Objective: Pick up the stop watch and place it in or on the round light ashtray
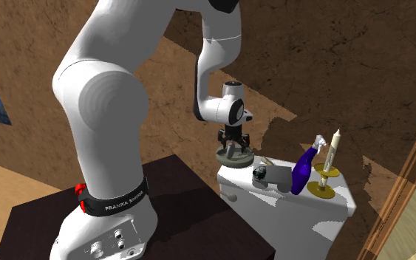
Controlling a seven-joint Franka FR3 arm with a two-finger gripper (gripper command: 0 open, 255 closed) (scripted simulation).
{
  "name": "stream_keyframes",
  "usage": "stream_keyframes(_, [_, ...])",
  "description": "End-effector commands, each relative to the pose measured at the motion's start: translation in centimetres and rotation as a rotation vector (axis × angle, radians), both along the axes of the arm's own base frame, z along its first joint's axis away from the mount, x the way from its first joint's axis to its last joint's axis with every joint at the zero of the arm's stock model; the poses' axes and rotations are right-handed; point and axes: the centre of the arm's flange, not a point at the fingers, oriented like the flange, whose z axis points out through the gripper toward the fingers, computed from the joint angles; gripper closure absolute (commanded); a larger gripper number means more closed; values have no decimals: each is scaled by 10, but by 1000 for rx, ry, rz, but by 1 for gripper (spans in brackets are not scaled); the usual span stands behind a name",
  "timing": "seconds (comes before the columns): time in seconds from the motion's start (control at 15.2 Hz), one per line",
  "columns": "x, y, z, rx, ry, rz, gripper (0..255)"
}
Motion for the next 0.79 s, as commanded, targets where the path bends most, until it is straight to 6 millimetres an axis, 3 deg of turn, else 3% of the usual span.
stream_keyframes(0.0, [-2,-2,-1,-1,1,0,0])
stream_keyframes(0.26, [-12,-8,48,-1,1,0,0])
stream_keyframes(0.73, [-12,-8,48,-1,1,0,0])
